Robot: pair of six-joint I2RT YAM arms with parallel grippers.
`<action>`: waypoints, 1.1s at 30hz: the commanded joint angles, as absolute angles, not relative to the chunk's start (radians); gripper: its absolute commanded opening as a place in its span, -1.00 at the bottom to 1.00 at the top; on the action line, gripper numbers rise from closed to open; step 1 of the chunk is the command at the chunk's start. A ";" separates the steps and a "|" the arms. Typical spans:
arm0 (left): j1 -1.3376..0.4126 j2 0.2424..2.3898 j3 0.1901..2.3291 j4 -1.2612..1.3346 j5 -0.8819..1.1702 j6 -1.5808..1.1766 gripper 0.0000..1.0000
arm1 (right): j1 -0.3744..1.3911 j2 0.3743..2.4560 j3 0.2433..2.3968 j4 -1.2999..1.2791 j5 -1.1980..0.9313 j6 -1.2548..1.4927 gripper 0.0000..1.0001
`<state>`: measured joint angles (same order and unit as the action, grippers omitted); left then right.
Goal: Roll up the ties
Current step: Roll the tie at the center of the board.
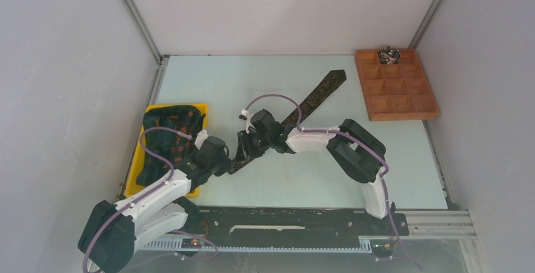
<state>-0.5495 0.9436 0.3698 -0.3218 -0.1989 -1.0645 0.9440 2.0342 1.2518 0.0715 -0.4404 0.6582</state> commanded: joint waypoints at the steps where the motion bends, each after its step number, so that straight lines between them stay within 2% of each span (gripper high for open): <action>1: -0.554 0.916 0.349 -0.304 -0.222 -1.068 -1.00 | 0.965 2.062 1.304 0.072 -0.442 0.646 -0.21; 5: -0.554 0.901 0.342 -0.304 -0.230 -1.067 -1.00 | 0.974 2.085 1.311 0.071 -0.446 0.646 -0.32; 12: -0.555 0.893 0.343 -0.305 -0.225 -1.065 -1.00 | 0.971 2.106 1.312 0.062 -0.444 0.640 -0.74; 18: -0.554 0.861 0.365 -0.348 -0.211 -1.050 -1.00 | 0.963 2.113 1.313 0.050 -0.433 0.626 -1.00; 26: -0.553 0.801 0.383 -0.422 -0.218 -1.029 -0.99 | 0.957 2.123 1.313 0.039 -0.426 0.614 -1.00; 33: -0.554 0.832 0.348 -0.354 -0.204 -1.001 -1.00 | 0.957 2.122 1.312 0.036 -0.427 0.615 -1.00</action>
